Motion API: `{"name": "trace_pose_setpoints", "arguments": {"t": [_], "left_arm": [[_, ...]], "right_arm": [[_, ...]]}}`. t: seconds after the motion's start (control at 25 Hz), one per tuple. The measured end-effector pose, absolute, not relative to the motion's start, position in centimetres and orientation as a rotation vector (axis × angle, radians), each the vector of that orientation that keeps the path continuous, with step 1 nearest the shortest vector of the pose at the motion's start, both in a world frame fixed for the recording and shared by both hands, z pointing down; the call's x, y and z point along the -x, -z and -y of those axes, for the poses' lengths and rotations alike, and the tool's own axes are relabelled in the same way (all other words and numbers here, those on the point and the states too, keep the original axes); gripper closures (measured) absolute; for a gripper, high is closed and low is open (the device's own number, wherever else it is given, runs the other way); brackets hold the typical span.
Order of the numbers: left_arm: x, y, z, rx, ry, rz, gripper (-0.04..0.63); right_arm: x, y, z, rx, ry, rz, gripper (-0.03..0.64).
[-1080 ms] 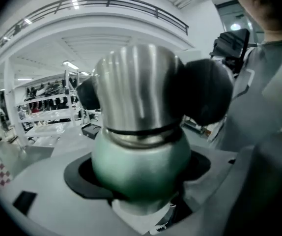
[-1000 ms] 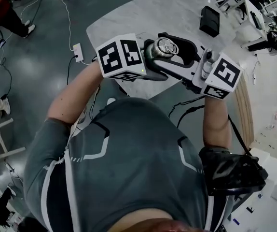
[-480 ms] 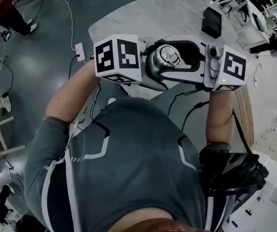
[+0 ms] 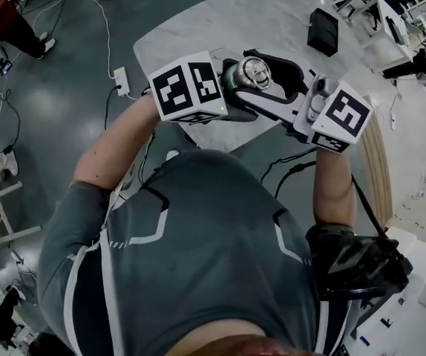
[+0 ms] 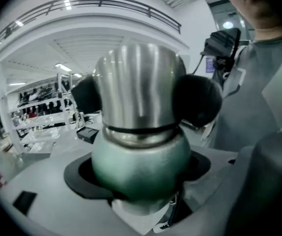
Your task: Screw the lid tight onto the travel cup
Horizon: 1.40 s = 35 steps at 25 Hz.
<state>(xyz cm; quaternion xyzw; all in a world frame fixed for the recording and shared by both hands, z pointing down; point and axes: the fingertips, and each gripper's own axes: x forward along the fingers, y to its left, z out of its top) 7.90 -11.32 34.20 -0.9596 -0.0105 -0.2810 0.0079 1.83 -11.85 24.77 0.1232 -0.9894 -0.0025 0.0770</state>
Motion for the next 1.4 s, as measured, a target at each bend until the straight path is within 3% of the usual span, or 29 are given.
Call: {"name": "trace_pose_setpoints", "arguments": {"t": [0.2, 0.44, 0.88, 1.4], "left_arm": [[-6.8, -31.6, 8.1, 2.985, 0.745, 0.346, 0.196], [-7.1, -31.6, 6.1, 2.93, 0.758, 0.442, 0.196], [-7.4, -35.6, 13.5, 3.025, 0.957, -0.222, 0.196], [-6.5, -31.1, 6.7, 3.019, 0.709, 0.414, 0.196]], "right_arm": [[-1.4, -23.0, 8.1, 0.104, -0.013, 2.994, 0.305], [-1.3, -22.6, 6.9, 0.241, -0.003, 2.99, 0.317], [-1.8, -25.3, 13.6, -0.528, -0.075, 2.926, 0.33], [-0.8, -21.7, 7.9, 0.155, 0.074, 3.055, 0.295]]}}
